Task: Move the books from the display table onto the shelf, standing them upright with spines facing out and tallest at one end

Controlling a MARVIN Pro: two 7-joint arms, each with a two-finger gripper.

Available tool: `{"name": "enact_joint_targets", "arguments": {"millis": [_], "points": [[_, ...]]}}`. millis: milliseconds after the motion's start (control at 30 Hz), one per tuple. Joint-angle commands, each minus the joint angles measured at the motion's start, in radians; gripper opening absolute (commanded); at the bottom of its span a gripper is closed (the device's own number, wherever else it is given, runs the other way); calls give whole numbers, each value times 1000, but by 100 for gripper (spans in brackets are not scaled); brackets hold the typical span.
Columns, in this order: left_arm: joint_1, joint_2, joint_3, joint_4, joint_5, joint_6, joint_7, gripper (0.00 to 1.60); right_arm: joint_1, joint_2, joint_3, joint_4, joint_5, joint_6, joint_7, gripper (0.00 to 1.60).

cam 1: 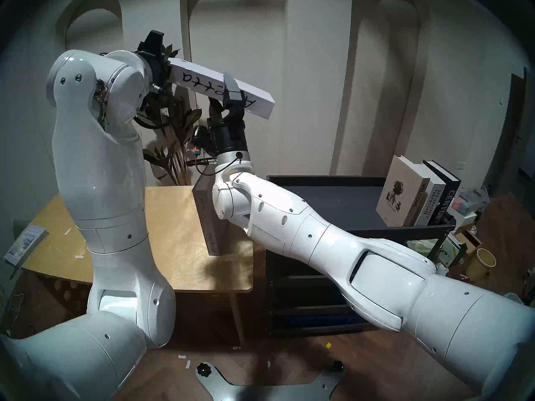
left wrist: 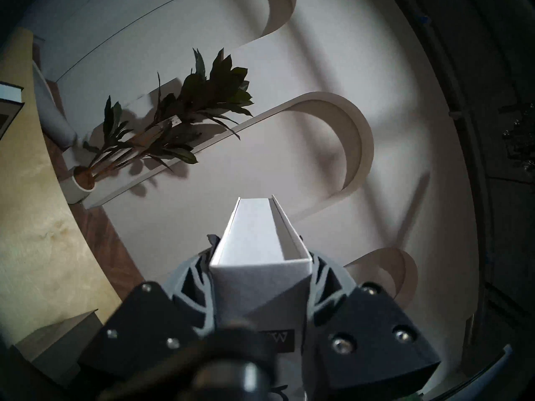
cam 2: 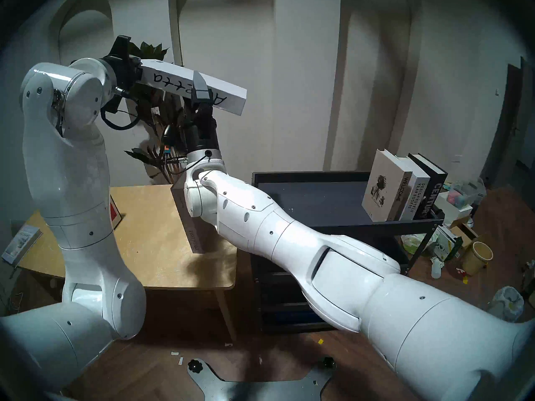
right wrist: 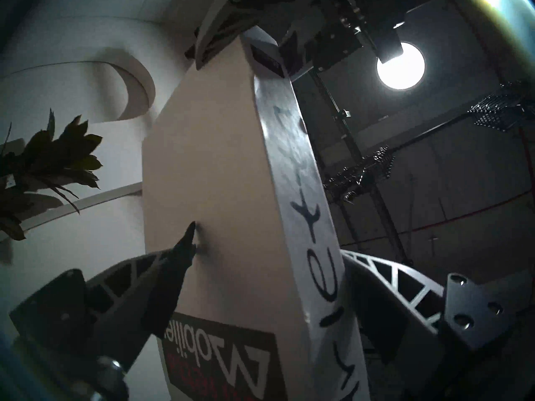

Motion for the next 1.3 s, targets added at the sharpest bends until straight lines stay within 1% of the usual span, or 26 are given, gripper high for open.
{"name": "enact_joint_targets", "arguments": {"millis": [0, 67, 167, 333, 433, 500, 533, 567, 633, 667, 700, 733, 767, 833, 867, 1033, 1100, 1267], "points": [[-53, -22, 0, -37, -15, -12, 54, 0, 23, -66, 44, 33, 31, -63, -78, 0], [-54, -26, -2, -49, -23, -16, 68, 0, 18, -70, 53, 43, 42, -76, -96, 0], [-52, -32, -1, -84, -29, -27, 75, 0, 2, -60, 60, 37, 54, -96, -117, 0], [-63, -51, 1, -130, -54, -40, 64, 0, -31, -32, 59, 15, 73, -116, -104, 0], [-73, -57, 18, -158, -72, -34, 46, 0, -66, -13, 56, -10, 90, -130, -91, 0], [-82, -61, 25, -169, -87, -28, 51, 0, -92, -5, 56, -27, 104, -138, -88, 0], [-81, -57, 29, -178, -84, -28, 24, 0, -104, 0, 54, -33, 109, -141, -82, 0], [-84, -58, 32, -183, -92, -24, 22, 0, -114, 3, 54, -39, 115, -149, -82, 0], [-84, -61, 38, -194, -98, -25, 13, 0, -137, 14, 51, -63, 127, -158, -75, 0], [-86, -61, 39, -198, -105, -23, 8, 0, -155, 14, 59, -84, 155, -179, -60, 0], [-87, -61, 42, -200, -106, -22, 8, 0, -162, 20, 55, -95, 151, -173, -63, 0], [-88, -63, 44, -203, -108, -24, 2, 0, -166, 29, 50, -106, 149, -183, -63, 0], [-89, -64, 46, -205, -111, -24, -1, 0, -178, 32, 56, -124, 165, -189, -51, 0], [-95, -65, 55, -209, -116, -22, -9, 0, -187, 45, 54, -150, 168, -193, -46, 0], [-99, -66, 62, -212, -122, -18, -14, 0, -198, 44, 61, -172, 188, -201, -34, 0], [-113, -73, 100, -236, -140, -9, -24, 0, -235, 62, 65, -235, 229, -225, -9, 0], [-113, -73, 112, -247, -144, -6, -34, 0, -256, 83, 64, -287, 247, -227, 5, 0], [-117, -73, 130, -262, -141, -2, -58, 0, -269, 116, 69, -343, 268, -244, 13, 0]]}}
